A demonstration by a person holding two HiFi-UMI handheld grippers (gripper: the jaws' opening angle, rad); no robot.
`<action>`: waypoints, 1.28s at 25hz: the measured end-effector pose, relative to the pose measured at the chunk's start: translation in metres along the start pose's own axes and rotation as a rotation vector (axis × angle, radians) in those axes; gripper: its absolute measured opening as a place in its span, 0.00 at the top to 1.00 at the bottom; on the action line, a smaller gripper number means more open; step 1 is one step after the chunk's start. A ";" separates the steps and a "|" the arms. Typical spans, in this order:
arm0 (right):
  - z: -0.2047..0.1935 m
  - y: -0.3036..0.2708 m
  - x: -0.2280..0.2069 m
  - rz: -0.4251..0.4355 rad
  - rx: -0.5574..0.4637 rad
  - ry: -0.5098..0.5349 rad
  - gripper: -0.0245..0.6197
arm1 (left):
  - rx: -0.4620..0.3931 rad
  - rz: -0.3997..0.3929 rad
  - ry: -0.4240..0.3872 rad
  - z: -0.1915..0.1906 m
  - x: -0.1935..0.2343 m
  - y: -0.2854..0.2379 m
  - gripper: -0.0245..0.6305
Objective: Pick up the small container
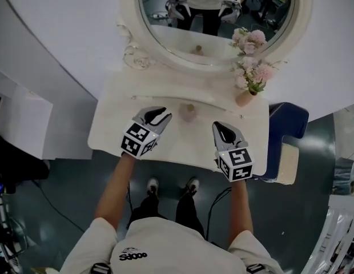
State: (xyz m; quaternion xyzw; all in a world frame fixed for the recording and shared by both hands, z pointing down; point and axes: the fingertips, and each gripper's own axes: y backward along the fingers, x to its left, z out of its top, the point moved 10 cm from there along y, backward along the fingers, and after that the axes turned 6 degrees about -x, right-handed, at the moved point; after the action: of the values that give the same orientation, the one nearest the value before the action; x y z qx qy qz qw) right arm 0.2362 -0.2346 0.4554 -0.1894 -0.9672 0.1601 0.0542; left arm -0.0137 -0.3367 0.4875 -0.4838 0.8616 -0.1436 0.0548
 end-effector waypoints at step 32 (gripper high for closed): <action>-0.108 -0.029 -0.093 0.049 0.183 -0.104 0.96 | 0.089 0.116 -0.005 -0.089 -0.010 -0.179 0.73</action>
State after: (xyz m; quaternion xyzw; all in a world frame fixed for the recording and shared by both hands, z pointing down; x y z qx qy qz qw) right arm 0.3300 -0.2644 0.5622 -0.1986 -0.9451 0.2589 0.0169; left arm 0.1170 -0.3982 0.6258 -0.4303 0.8808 -0.1773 0.0867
